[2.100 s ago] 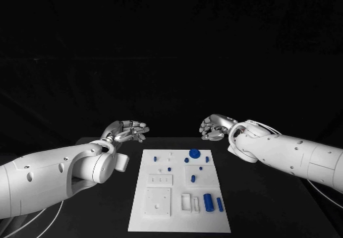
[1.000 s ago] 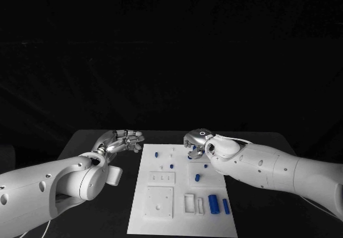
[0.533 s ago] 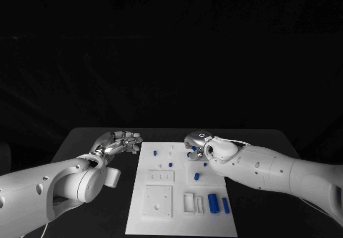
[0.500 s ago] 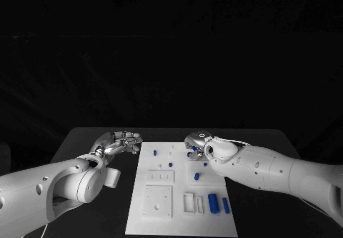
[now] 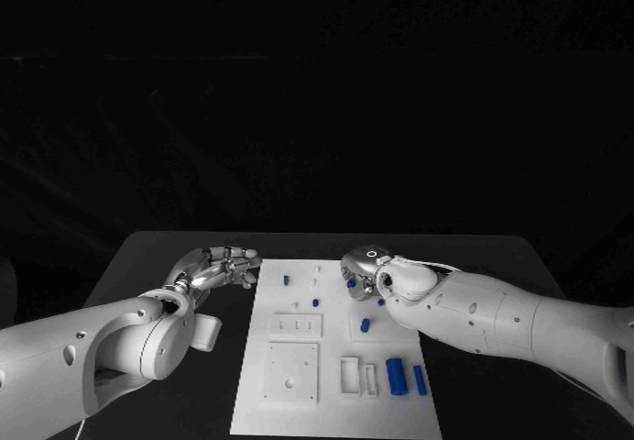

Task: Assemble the parts on the task board

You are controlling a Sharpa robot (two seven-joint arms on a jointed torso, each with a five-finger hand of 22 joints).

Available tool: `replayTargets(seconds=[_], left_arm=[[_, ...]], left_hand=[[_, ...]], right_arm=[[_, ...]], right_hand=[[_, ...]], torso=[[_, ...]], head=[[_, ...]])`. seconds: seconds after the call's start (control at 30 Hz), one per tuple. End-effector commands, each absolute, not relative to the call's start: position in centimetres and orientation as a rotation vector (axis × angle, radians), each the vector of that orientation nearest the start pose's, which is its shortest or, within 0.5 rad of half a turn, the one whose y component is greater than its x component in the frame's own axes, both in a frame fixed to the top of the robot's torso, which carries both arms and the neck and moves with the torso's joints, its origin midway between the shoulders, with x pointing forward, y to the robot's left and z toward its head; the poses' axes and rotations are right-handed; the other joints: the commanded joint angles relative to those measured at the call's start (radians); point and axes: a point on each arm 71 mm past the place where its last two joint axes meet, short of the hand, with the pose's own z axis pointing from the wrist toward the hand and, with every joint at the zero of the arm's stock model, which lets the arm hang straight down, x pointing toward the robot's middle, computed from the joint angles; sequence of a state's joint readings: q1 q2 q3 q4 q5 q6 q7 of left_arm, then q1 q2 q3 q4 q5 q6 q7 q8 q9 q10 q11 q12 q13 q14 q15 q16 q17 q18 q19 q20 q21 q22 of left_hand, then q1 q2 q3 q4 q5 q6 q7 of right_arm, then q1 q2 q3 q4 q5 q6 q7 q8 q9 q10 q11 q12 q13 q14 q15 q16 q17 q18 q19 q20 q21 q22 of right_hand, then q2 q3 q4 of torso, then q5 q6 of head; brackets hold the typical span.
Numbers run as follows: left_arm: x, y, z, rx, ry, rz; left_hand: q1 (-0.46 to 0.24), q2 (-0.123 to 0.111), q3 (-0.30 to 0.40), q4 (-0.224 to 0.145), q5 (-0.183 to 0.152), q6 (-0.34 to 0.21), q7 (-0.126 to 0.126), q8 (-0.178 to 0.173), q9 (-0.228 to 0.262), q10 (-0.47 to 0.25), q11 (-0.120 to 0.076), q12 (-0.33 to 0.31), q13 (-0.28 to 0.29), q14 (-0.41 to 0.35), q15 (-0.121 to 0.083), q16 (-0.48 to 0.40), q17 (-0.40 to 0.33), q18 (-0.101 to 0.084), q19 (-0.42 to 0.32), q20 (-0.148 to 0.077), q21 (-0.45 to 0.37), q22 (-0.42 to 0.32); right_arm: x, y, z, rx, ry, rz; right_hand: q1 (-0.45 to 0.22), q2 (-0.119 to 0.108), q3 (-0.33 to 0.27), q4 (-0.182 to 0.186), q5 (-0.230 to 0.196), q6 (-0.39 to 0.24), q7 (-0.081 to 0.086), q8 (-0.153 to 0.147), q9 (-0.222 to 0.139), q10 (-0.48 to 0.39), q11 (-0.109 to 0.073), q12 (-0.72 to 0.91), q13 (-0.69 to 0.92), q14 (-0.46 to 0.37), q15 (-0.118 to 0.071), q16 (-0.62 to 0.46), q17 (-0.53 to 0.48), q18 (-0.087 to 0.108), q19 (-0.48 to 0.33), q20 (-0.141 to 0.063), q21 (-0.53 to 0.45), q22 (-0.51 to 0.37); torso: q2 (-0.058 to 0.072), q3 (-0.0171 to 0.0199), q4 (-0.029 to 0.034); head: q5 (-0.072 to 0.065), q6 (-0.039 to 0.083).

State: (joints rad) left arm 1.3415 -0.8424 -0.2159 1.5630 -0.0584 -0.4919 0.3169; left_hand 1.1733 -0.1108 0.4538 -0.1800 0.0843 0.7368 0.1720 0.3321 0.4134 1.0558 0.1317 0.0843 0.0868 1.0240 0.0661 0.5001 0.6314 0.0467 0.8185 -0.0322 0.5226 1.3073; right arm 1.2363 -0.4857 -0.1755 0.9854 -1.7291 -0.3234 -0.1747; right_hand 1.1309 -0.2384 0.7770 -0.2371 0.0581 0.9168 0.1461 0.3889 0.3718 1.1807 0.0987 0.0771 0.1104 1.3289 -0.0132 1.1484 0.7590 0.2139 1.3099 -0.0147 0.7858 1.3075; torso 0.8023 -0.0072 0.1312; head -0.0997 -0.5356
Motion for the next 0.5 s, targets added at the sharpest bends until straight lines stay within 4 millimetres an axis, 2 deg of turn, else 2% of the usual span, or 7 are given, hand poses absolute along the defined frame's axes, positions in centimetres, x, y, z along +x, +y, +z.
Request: replayTargets(seconds=[0.03,0.37,0.4,0.43,0.5], left_arm=[[48.67,20.75,-17.42,-1.025,1.499,-1.319],[48.72,20.81,-17.44,-1.026,1.5,-1.318],[48.72,20.82,-17.45,-1.027,1.501,-1.317],[48.73,20.84,-17.46,-1.028,1.501,-1.316],[48.74,20.83,-17.47,-1.028,1.502,-1.316]], left_hand=[[-0.011,-0.002,0.002,-0.004,-0.005,0.004,-0.001,-0.004,-0.001,-0.002,-0.001,-0.004,-0.002,0.005,-0.003,-0.004,0.002,0.021,-0.001,-0.004,0.006,0.014],[-0.013,-0.002,0.003,-0.004,-0.006,0.004,0.0,-0.004,-0.002,-0.002,-0.001,-0.005,-0.002,0.005,-0.003,-0.004,0.002,0.021,-0.001,-0.004,0.006,0.014],[-0.014,-0.002,0.003,-0.004,-0.006,0.004,0.0,-0.004,-0.002,-0.002,-0.001,-0.005,-0.002,0.005,-0.003,-0.004,0.002,0.021,-0.001,-0.004,0.006,0.014],[-0.014,-0.002,0.003,-0.004,-0.006,0.004,0.0,-0.004,-0.002,-0.002,-0.001,-0.005,-0.002,0.005,-0.003,-0.004,0.002,0.021,-0.001,-0.004,0.006,0.014],[-0.014,-0.002,0.003,-0.004,-0.006,0.004,0.0,-0.004,-0.002,-0.002,-0.001,-0.005,-0.002,0.005,-0.003,-0.004,0.002,0.021,-0.001,-0.004,0.006,0.014]], right_arm=[[56.38,-17.41,-23.15,-0.428,1.634,0.211],[56.45,-17.74,-23.18,-0.439,1.633,0.184],[56.44,-17.73,-23.16,-0.44,1.63,0.182],[56.43,-17.71,-23.14,-0.441,1.627,0.182],[56.41,-17.65,-23.04,-0.442,1.613,0.181]], right_hand=[[0.003,0.006,-0.001,0.007,-0.004,0.01,0.0,0.0,0.001,0.013,-0.001,0.001,0.001,-0.007,-0.003,0.005,-0.003,0.048,0.044,-0.04,0.007,0.021],[0.007,0.025,0.008,0.002,-0.007,0.04,-0.012,0.013,0.008,0.057,-0.017,0.017,0.016,-0.01,-0.018,0.015,-0.014,0.048,0.043,-0.043,0.015,0.022],[0.008,0.028,0.01,0.0,-0.007,0.045,-0.014,0.015,0.01,0.062,-0.019,0.019,0.018,-0.011,-0.02,0.016,-0.015,0.048,0.043,-0.043,0.016,0.022],[0.01,0.03,0.012,-0.002,-0.007,0.048,-0.015,0.016,0.011,0.068,-0.021,0.021,0.02,-0.011,-0.022,0.017,-0.016,0.048,0.042,-0.044,0.018,0.022],[0.018,0.038,0.02,-0.008,-0.007,0.057,-0.019,0.02,0.013,0.078,-0.025,0.024,0.025,-0.012,-0.026,0.018,-0.02,0.048,0.044,-0.045,0.023,0.023]], torso=[[0.011,-0.0004,0.0027],[0.021,-0.0004,0.0007],[0.023,-0.0008,0.0014],[0.024,-0.0029,0.0059],[0.025,-0.0033,0.0068]], head=[[0.002,0.0],[0.002,0.007],[0.001,0.008],[-0.003,0.009],[-0.004,0.011]])
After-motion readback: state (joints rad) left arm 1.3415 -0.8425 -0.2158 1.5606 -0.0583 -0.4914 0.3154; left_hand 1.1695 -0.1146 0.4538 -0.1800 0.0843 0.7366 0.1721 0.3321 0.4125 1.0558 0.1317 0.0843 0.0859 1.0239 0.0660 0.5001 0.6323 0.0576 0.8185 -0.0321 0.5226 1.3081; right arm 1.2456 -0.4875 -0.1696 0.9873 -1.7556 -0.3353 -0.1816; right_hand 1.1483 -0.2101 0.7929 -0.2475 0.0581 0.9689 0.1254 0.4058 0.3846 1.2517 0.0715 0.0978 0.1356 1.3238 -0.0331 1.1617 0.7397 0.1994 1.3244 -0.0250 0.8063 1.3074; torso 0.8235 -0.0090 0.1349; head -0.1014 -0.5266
